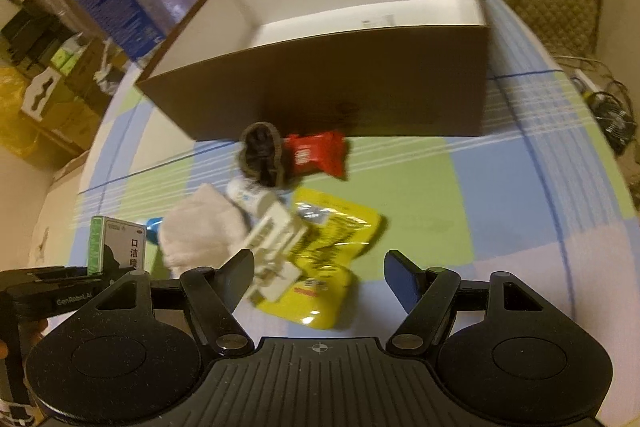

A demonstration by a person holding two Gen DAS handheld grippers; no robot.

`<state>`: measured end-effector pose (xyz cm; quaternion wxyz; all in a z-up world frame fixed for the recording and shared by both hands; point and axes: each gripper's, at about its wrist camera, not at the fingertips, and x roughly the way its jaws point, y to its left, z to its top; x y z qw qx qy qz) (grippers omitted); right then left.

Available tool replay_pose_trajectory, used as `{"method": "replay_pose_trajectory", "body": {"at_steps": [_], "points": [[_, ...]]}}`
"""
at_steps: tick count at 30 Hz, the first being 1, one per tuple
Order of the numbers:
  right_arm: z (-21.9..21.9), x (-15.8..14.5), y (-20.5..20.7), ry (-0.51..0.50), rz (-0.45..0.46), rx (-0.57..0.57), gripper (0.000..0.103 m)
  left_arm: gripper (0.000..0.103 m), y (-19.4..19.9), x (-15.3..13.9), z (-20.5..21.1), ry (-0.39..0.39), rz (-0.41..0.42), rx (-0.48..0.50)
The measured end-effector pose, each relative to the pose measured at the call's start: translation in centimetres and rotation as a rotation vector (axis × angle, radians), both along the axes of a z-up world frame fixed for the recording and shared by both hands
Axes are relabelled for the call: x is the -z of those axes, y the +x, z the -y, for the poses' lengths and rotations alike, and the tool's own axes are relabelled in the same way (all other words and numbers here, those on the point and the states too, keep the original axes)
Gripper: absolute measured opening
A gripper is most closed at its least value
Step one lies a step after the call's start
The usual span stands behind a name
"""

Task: Organize objects
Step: 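Grasp the green medicine box with left tool while right tool grasps the white clip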

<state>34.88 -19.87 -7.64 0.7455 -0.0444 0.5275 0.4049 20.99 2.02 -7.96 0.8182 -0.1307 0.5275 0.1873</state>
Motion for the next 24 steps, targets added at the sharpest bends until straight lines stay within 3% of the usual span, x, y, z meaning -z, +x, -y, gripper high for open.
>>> {"method": "replay_pose_trajectory", "body": {"at_steps": [7,13,18,24], "points": [[-2.5,1.0,-1.9,0.008,0.012,-0.102,0.069,0.025,-2.3,-1.1,-2.1,0.015,0.011,-0.081],[-3.8,1.7,-3.6,0.003,0.127,-0.198,0.068,0.025,-3.6,-1.2,-3.0,0.012,0.009,-0.120],[-4.5,2.3,-5.0,-0.016,0.250,-0.320,0.050,0.025,-4.2,-1.0,-3.3,0.007,0.004,-0.137],[-4.7,2.5,-6.3,-0.027,0.368,-0.431,0.047,0.025,-4.7,-1.1,-3.6,0.004,0.006,-0.151]]}}
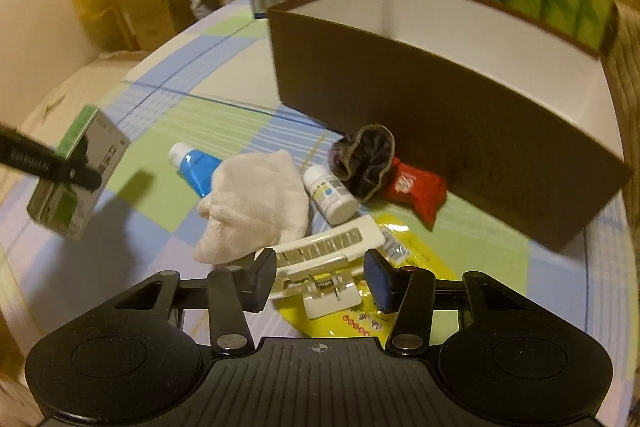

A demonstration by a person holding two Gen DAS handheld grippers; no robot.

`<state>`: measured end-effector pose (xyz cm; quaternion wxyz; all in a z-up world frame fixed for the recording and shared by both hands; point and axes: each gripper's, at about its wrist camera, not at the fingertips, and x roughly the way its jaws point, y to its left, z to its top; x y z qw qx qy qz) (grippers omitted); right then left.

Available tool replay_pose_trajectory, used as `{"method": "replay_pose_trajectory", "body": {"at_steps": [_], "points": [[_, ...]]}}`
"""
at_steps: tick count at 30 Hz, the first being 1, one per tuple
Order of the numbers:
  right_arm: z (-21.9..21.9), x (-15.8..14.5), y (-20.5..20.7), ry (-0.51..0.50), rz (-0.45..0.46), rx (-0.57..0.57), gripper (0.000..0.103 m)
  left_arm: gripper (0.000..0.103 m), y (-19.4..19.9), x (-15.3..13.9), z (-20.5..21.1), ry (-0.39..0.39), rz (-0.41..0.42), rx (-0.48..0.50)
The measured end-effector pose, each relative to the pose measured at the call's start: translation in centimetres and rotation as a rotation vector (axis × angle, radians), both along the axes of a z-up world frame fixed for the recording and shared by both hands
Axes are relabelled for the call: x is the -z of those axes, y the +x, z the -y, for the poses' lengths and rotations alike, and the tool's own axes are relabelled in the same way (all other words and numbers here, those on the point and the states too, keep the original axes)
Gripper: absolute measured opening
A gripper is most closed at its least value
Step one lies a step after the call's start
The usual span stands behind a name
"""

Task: Organize objects
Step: 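Grasp the green medicine box with left tool while right tool grasps the white clip, then carry the green box and white clip over the brown box and lower them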

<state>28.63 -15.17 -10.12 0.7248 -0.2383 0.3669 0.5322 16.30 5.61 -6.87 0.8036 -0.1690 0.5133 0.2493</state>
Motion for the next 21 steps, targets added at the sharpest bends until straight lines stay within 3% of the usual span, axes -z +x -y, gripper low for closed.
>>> {"method": "replay_pose_trajectory", "body": {"at_steps": [4,8,21], "points": [[-0.2,0.5,-0.7,-0.024,0.067,-0.068,0.045,0.025,-0.1,0.1,0.1,-0.003,0.001,-0.002],[-0.3,1.0,-0.8,-0.039,0.086,-0.110,0.032,0.026,-0.1,0.1,0.2,-0.004,0.001,-0.002],[0.2,-0.4,-0.6,-0.017,0.093,-0.089,0.031,0.026,0.0,-0.1,0.8,0.003,0.006,0.005]]}}
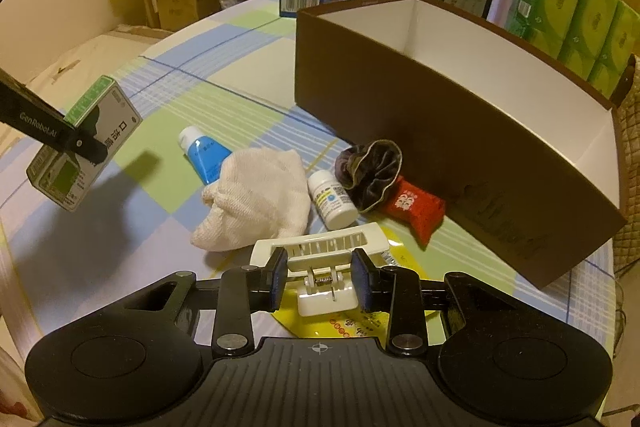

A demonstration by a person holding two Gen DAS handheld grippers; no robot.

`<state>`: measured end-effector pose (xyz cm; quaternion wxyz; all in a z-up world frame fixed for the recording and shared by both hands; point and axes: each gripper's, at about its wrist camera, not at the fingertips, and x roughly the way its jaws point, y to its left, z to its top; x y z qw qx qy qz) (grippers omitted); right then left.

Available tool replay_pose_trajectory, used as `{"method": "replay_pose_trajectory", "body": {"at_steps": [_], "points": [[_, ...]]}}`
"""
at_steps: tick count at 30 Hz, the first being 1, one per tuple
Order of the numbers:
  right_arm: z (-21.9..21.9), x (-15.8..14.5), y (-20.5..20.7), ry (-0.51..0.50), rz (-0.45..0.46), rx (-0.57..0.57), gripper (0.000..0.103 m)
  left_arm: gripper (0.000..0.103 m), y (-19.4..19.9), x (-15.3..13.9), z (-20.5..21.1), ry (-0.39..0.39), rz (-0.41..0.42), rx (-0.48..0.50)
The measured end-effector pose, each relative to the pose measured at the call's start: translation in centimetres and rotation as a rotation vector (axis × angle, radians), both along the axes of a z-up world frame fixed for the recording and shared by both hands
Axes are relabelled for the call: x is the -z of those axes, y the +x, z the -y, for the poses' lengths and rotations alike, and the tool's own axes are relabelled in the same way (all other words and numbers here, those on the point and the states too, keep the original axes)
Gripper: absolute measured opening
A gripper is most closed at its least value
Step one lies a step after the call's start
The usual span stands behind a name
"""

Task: Organize objects
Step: 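Carry the green box and white clip over the brown box and lower them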

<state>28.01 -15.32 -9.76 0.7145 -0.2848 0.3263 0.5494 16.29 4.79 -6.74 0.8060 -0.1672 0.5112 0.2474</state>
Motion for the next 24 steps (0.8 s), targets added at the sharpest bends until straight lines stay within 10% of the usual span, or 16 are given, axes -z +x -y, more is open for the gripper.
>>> {"method": "replay_pose_trajectory", "body": {"at_steps": [24], "points": [[1.5,-5.6,2.7,0.093,-0.136,0.157,0.031,0.025,3.3,-2.6,1.7,0.011,0.050,0.103]]}}
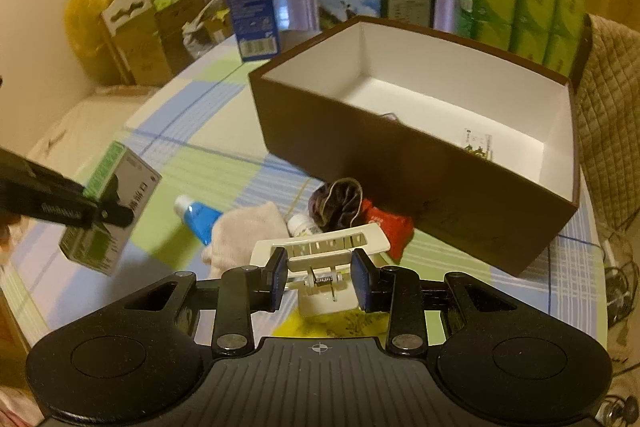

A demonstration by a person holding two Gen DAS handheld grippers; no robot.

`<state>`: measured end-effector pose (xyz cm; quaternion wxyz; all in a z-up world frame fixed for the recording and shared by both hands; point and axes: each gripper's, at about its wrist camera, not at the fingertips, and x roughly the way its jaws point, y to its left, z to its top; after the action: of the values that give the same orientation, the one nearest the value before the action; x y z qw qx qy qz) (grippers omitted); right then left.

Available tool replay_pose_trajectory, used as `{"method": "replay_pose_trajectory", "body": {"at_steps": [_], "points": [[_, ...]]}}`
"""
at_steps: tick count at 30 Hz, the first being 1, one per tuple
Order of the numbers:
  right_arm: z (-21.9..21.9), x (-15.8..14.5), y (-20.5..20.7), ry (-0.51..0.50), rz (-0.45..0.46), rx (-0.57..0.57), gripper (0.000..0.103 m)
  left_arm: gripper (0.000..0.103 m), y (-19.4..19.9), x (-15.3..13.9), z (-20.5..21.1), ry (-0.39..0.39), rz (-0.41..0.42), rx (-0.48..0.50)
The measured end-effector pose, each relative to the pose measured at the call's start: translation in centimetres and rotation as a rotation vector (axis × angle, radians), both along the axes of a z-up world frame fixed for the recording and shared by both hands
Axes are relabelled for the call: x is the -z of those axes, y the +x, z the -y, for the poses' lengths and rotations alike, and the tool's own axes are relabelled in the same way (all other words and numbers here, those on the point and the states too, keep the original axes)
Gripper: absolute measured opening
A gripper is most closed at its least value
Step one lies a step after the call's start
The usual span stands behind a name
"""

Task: Organize objects
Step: 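Carry the green box and white clip over the brown box and lower them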

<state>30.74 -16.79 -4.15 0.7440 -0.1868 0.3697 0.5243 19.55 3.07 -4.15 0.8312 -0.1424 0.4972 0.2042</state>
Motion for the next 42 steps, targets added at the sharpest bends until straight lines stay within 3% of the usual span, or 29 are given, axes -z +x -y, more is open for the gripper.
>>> {"method": "replay_pose_trajectory", "body": {"at_steps": [17,30,42], "points": [[0.4,-4.4,3.7,0.073,-0.046,0.144,0.031,0.026,5.4,-3.0,1.3,0.012,0.079,0.161],[-0.9,-7.4,7.0,0.124,-0.004,0.205,0.031,0.026,10.5,-5.3,1.3,0.049,0.148,0.263],[-3.3,-7.9,10.9,0.143,0.015,0.243,0.031,0.026,15.5,-5.9,0.4,0.078,0.180,0.297]]}}
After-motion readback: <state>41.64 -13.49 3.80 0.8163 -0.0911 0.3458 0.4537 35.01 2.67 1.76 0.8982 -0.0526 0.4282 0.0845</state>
